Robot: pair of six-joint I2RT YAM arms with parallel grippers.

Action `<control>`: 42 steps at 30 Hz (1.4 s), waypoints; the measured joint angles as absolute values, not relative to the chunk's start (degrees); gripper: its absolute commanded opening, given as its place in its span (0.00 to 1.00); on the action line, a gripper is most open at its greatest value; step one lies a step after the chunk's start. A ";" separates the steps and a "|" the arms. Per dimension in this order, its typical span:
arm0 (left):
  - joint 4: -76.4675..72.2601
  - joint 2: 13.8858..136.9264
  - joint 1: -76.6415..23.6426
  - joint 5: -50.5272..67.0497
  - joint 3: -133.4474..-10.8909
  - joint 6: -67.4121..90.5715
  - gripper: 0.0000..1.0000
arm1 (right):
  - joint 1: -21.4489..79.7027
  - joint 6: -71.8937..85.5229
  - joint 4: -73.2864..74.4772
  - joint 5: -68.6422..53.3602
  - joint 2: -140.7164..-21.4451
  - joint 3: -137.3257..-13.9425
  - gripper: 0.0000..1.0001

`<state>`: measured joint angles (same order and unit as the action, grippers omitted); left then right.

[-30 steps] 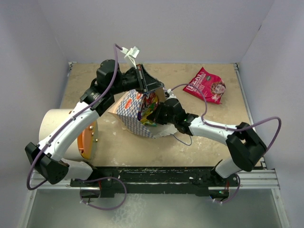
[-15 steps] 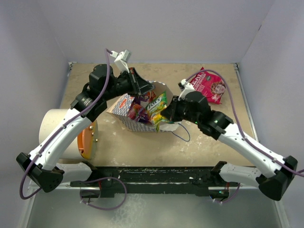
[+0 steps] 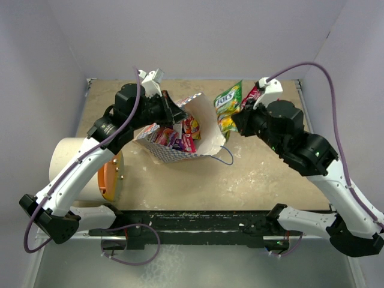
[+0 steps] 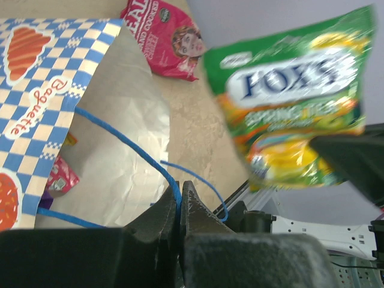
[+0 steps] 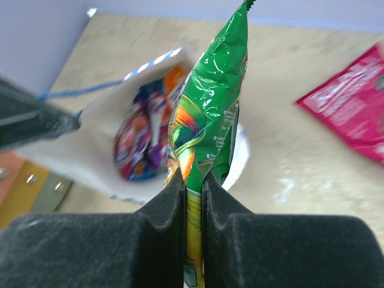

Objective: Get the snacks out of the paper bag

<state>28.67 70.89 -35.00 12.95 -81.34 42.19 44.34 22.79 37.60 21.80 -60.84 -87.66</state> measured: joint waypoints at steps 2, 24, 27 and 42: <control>30.39 70.91 -35.00 12.21 -81.69 42.09 0.00 | 43.90 20.43 37.63 27.55 -62.19 -90.45 0.00; 26.04 72.20 -35.00 19.49 -83.50 39.38 0.00 | -3.33 34.94 5.43 -1.56 -93.03 -79.50 0.00; 25.43 72.44 -35.00 19.97 -84.18 38.04 0.00 | -7.66 38.06 -3.11 -5.65 -96.53 -73.91 0.00; 24.01 78.98 -35.00 22.17 -88.77 35.90 0.00 | -16.43 48.58 -30.00 -11.49 -107.53 -57.45 0.01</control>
